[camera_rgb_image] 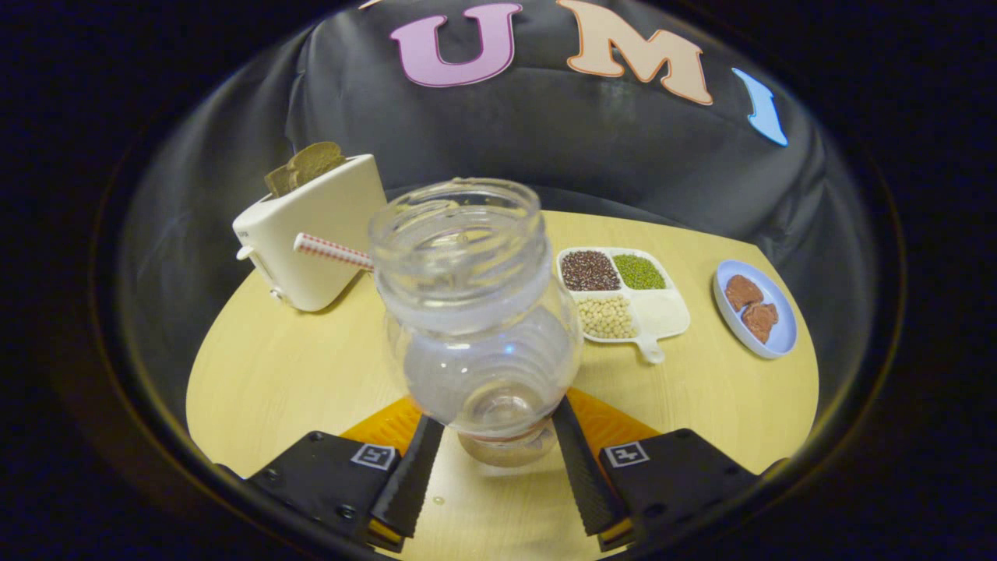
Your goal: Take the bottle from table, then pour the juice into the cup, finally place the bottle on the coaster
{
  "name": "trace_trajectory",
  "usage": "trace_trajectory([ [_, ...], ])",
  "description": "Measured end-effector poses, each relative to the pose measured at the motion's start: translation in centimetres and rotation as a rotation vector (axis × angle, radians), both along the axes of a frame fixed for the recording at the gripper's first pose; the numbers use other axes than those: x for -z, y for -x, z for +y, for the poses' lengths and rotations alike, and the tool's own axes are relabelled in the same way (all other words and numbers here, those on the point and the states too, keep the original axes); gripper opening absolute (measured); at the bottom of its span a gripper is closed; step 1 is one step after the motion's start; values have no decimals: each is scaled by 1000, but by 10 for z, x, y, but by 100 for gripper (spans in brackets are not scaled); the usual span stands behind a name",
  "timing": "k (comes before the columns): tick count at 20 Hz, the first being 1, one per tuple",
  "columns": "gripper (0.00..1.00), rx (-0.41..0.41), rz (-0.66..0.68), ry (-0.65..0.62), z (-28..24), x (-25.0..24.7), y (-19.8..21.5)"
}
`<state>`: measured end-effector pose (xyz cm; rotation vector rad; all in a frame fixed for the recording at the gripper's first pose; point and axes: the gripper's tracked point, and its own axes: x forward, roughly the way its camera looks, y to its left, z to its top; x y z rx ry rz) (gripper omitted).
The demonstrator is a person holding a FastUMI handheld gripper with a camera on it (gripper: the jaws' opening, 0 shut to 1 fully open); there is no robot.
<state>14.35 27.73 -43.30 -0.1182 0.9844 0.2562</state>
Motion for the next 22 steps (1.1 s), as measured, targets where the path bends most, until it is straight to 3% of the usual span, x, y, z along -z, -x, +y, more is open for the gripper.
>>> trace_trajectory([
  [10, 87, -4, -68, -1, 0, -42, -5],
  [22, 86, 16, -273, -81, 5, -166, -21],
])
